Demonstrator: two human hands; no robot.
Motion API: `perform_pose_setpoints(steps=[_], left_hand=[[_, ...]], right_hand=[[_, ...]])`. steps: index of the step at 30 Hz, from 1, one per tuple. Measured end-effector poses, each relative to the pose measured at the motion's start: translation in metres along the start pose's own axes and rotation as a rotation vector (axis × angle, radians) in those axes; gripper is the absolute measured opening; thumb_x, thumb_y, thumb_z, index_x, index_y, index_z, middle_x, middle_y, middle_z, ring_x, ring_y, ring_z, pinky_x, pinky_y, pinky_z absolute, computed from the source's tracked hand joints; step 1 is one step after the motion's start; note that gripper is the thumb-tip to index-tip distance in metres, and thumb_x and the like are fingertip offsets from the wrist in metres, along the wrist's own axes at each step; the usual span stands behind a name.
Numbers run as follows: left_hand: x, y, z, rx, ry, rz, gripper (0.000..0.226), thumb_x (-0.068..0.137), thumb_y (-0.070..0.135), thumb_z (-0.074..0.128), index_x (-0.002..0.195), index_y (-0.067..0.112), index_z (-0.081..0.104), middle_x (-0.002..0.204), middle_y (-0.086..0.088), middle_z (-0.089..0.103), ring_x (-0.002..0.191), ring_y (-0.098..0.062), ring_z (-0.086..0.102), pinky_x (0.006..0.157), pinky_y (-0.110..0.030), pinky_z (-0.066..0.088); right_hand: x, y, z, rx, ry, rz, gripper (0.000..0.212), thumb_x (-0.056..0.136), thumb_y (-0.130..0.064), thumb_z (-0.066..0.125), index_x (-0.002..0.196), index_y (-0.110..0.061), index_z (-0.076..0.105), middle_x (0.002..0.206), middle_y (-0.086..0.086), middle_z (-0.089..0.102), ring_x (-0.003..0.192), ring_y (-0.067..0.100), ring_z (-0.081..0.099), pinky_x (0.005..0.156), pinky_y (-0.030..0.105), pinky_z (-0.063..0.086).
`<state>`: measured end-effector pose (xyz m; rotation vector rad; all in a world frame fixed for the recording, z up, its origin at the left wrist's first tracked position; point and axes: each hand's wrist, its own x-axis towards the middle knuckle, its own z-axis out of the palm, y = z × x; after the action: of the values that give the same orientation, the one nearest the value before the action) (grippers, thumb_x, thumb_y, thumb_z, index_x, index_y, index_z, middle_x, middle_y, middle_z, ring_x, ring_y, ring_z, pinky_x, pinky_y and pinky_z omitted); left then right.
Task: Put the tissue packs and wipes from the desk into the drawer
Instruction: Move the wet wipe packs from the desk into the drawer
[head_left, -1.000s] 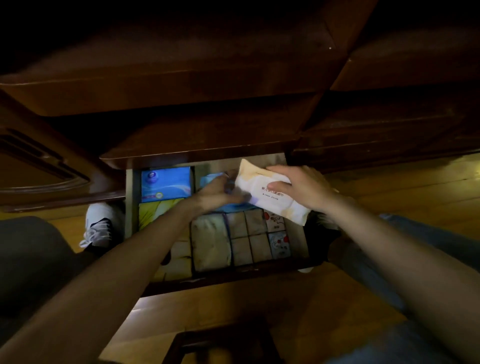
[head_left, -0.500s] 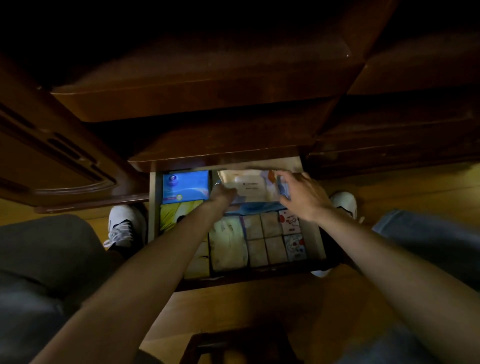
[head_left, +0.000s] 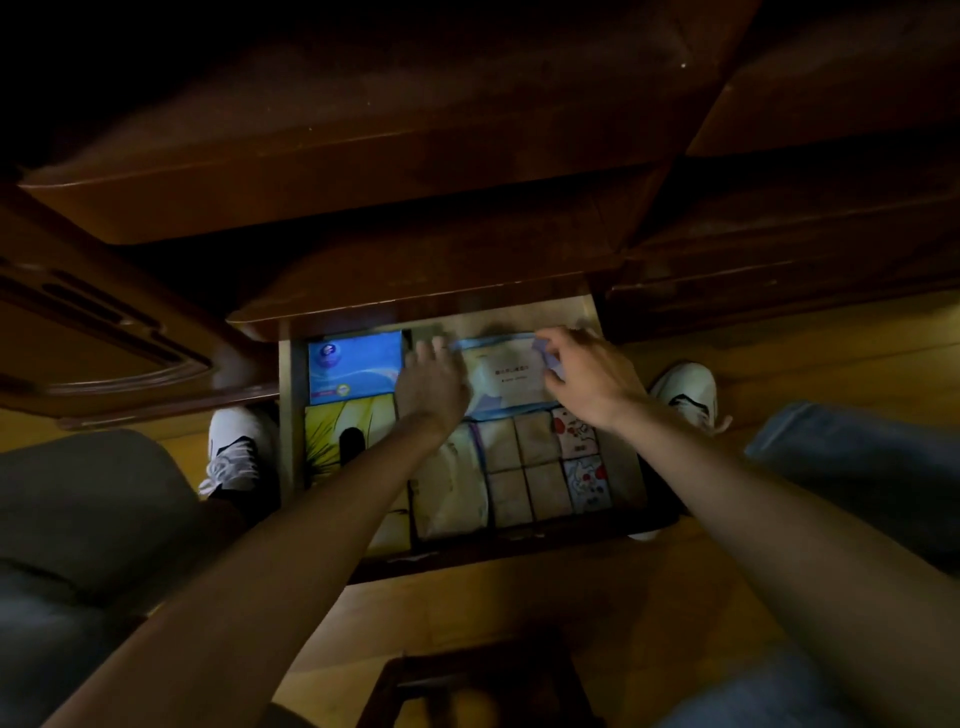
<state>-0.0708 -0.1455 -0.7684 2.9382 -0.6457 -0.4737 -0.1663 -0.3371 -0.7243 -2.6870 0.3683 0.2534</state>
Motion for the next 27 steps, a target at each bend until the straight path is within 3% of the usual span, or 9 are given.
perform_pose_setpoints(steps=[2, 4, 6, 8, 14, 17, 22, 24, 27], left_hand=[[-0.002, -0.004, 0.001, 0.113, 0.054, 0.257, 0.061, 0.097, 0.029, 0.052, 0.152, 0.014, 0.029, 0.143, -0.017, 0.042, 0.126, -0.035, 0.042, 0.096, -0.043, 0.041], [0.000, -0.007, 0.003, 0.188, -0.055, 0.425, 0.061, 0.101, 0.027, 0.044, 0.157, 0.022, 0.022, 0.160, -0.014, 0.025, 0.143, -0.036, 0.028, 0.109, -0.048, 0.033], [0.002, -0.011, 0.009, 0.243, -0.237, 0.445, 0.058, 0.106, 0.031, 0.036, 0.159, 0.023, 0.015, 0.167, -0.010, 0.010, 0.151, -0.033, 0.012, 0.118, -0.048, 0.020], [0.003, -0.016, 0.016, 0.252, -0.335, 0.413, 0.059, 0.107, 0.031, 0.033, 0.160, 0.025, 0.007, 0.168, -0.008, 0.002, 0.153, -0.032, 0.006, 0.121, -0.046, 0.013], [0.008, -0.015, 0.020, 0.202, -0.328, 0.382, 0.064, 0.104, 0.026, 0.043, 0.159, 0.027, 0.012, 0.168, -0.007, 0.004, 0.153, -0.031, 0.007, 0.123, -0.046, 0.014], [0.001, -0.016, 0.000, 0.195, -0.228, 0.415, 0.055, 0.106, 0.028, 0.038, 0.158, 0.022, 0.023, 0.167, -0.011, 0.009, 0.151, -0.033, 0.016, 0.119, -0.045, 0.020], [-0.025, -0.021, -0.080, 0.107, -0.085, 0.405, 0.047, 0.100, 0.034, 0.045, 0.147, 0.030, 0.045, 0.160, 0.000, 0.029, 0.141, -0.025, 0.037, 0.109, -0.037, 0.037], [-0.037, -0.022, -0.133, 0.085, 0.031, 0.427, 0.037, 0.099, 0.035, 0.046, 0.134, 0.032, 0.058, 0.147, 0.006, 0.048, 0.131, -0.019, 0.050, 0.099, -0.033, 0.044], [-0.067, -0.022, -0.223, 0.094, 0.316, 0.476, 0.032, 0.099, 0.037, 0.045, 0.125, 0.034, 0.063, 0.129, 0.013, 0.063, 0.116, -0.014, 0.062, 0.085, -0.031, 0.050]], right_hand=[[0.002, -0.006, 0.002, -0.053, -0.051, -0.037, 0.043, 0.099, -0.026, 0.055, 0.141, -0.027, 0.050, 0.141, -0.002, 0.056, 0.133, 0.022, 0.046, 0.102, 0.039, 0.046], [0.006, -0.013, 0.005, -0.181, -0.182, -0.055, 0.048, 0.100, -0.017, 0.049, 0.146, -0.028, 0.047, 0.153, -0.001, 0.043, 0.142, 0.025, 0.035, 0.112, 0.042, 0.036], [0.011, -0.020, 0.013, -0.335, -0.331, -0.047, 0.060, 0.098, -0.009, 0.046, 0.153, -0.029, 0.037, 0.164, 0.003, 0.024, 0.149, 0.031, 0.022, 0.116, 0.047, 0.031], [0.016, -0.022, 0.024, -0.371, -0.474, 0.033, 0.066, 0.099, -0.006, 0.040, 0.158, -0.031, 0.025, 0.168, 0.007, 0.004, 0.153, 0.037, 0.011, 0.114, 0.049, 0.036], [0.023, -0.013, 0.045, -0.249, -0.525, 0.073, 0.059, 0.103, -0.017, 0.031, 0.159, -0.033, 0.021, 0.168, 0.006, 0.012, 0.151, 0.034, 0.021, 0.114, 0.052, 0.035], [0.024, -0.015, 0.032, -0.224, -0.466, 0.090, 0.069, 0.096, -0.006, 0.046, 0.156, -0.034, 0.029, 0.162, 0.004, 0.028, 0.145, 0.031, 0.034, 0.108, 0.052, 0.042], [0.011, -0.039, -0.015, -0.060, -0.362, 0.121, 0.066, 0.100, -0.008, 0.046, 0.158, -0.030, 0.026, 0.164, 0.006, 0.027, 0.149, 0.032, 0.026, 0.120, 0.046, 0.026], [0.000, -0.059, -0.051, -0.011, -0.195, 0.046, 0.066, 0.098, -0.012, 0.053, 0.155, -0.035, 0.029, 0.160, 0.000, 0.036, 0.143, 0.027, 0.039, 0.110, 0.040, 0.039], [-0.024, -0.097, -0.126, 0.012, 0.146, -0.156, 0.049, 0.096, -0.014, 0.053, 0.138, -0.039, 0.052, 0.138, -0.012, 0.058, 0.122, 0.014, 0.058, 0.094, 0.034, 0.052]])
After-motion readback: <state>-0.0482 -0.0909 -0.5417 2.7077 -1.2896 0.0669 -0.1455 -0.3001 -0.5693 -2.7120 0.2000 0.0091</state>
